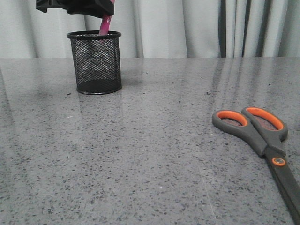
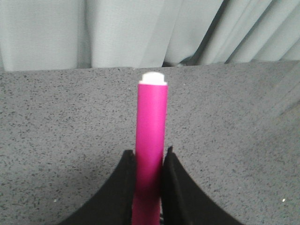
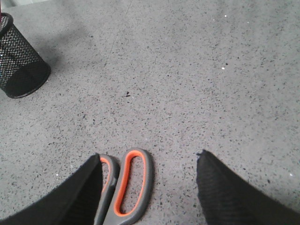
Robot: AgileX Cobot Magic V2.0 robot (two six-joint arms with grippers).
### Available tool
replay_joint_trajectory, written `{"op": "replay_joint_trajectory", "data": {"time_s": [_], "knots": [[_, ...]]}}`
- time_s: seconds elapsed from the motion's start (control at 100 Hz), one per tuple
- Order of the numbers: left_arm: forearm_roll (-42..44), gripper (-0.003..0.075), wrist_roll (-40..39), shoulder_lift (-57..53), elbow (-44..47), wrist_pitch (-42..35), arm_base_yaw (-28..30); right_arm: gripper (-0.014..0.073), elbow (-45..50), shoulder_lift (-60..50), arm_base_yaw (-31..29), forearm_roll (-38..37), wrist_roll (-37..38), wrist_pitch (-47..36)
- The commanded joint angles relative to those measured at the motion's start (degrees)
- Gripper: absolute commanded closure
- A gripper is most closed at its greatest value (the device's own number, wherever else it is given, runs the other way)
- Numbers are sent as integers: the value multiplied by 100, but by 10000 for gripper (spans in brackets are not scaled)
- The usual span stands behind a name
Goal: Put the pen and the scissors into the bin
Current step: 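Lift the pink marker upright and drop it into the mesh cup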
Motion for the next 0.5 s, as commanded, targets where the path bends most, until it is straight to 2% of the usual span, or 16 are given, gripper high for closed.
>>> {"op": "replay_joint_trajectory", "data": {"time_s": [0.0,0.05,0.1,0.22,0.29,0.38,0.49], "knots": [[53,724,29,-238,-147,-34,-46,195,-205,32,19,6,-19,-315],[67,678,29,-238,-147,-34,-46,195,-205,32,19,6,-19,-315],[67,598,29,-238,-147,-34,-46,195,-205,32,19,6,-19,-315],[126,309,29,-277,-147,101,-46,195,-205,32,19,6,-19,-301],[200,202,29,-393,-147,197,-46,195,-205,32,19,6,-19,-183],[285,190,29,-685,-147,223,-46,195,-258,32,19,6,-132,137],[308,238,29,-1289,-147,236,-46,195,-647,32,86,6,-641,634]]}}
